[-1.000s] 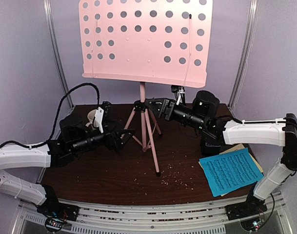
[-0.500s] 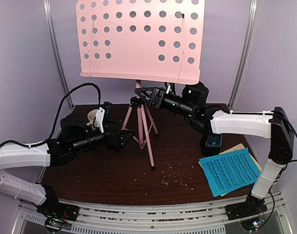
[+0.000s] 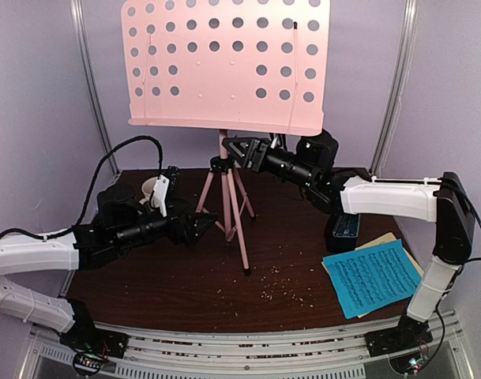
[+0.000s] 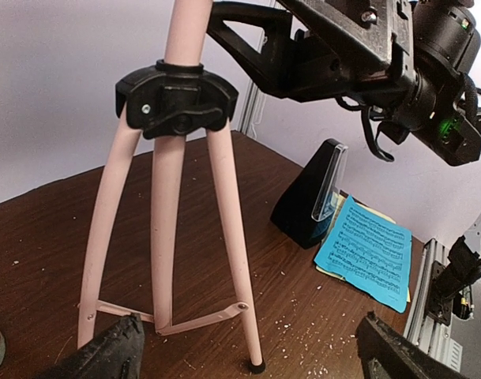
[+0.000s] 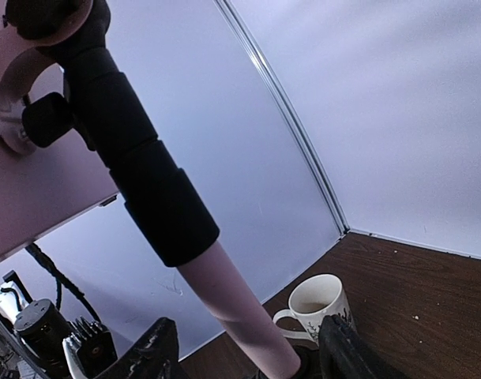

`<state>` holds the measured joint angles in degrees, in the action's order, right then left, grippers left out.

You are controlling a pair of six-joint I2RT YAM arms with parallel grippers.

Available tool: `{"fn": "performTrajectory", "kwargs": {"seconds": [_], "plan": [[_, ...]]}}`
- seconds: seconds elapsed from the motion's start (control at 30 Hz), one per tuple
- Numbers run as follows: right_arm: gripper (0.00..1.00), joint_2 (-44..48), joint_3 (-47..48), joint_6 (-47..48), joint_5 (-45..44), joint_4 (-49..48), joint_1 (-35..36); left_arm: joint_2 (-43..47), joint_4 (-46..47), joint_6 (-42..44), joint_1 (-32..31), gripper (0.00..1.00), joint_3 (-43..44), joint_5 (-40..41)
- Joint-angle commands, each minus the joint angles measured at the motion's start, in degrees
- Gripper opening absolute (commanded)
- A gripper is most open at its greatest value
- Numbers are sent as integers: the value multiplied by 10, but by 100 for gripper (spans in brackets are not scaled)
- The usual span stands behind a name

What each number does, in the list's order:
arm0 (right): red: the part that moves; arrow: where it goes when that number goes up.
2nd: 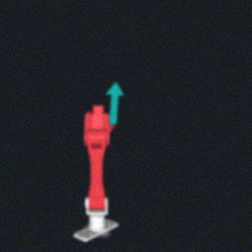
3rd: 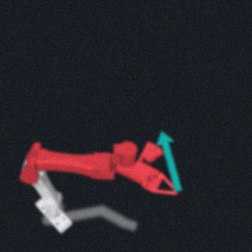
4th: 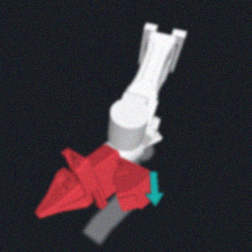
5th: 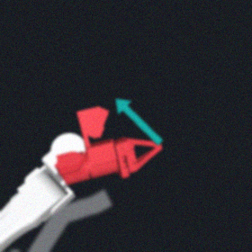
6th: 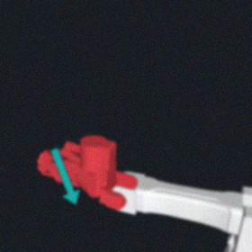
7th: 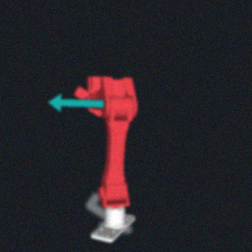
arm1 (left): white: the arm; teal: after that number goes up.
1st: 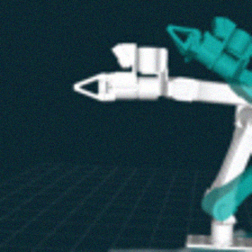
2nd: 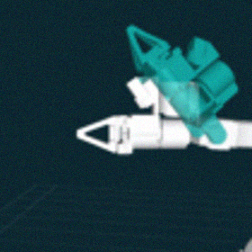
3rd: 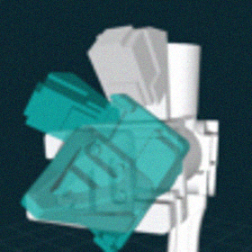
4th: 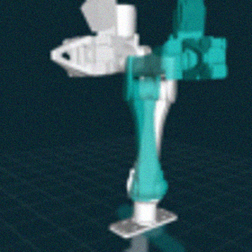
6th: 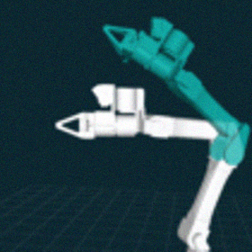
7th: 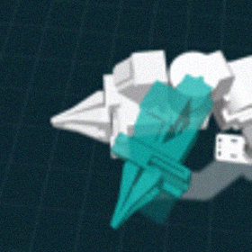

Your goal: Pack up the instrument practice props

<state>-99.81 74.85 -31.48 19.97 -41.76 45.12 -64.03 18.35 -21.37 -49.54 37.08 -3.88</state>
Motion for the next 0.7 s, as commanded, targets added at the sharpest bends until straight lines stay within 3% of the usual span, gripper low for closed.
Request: {"fn": "performTrajectory", "kwargs": {"seconds": [0.0, 0.23, 0.47, 0.53, 0.67], "plan": [[62, -8, 17, 5, -9, -24, -10, 0, 12, 6, 3, 97, 19, 3], [59, -54, 83, 8, 78, -4, -10, -7, 9, 7, 10, 98, 24, 5], [58, -78, 118, -1, 99, -16, -9, -7, -1, 6, 17, 98, 29, -3], [52, -85, 130, -3, 100, -19, -9, -7, -4, 6, 18, 98, 28, -3], [29, -91, 152, -5, 107, -29, -10, -4, -8, 8, 19, 98, 26, -2]]}}
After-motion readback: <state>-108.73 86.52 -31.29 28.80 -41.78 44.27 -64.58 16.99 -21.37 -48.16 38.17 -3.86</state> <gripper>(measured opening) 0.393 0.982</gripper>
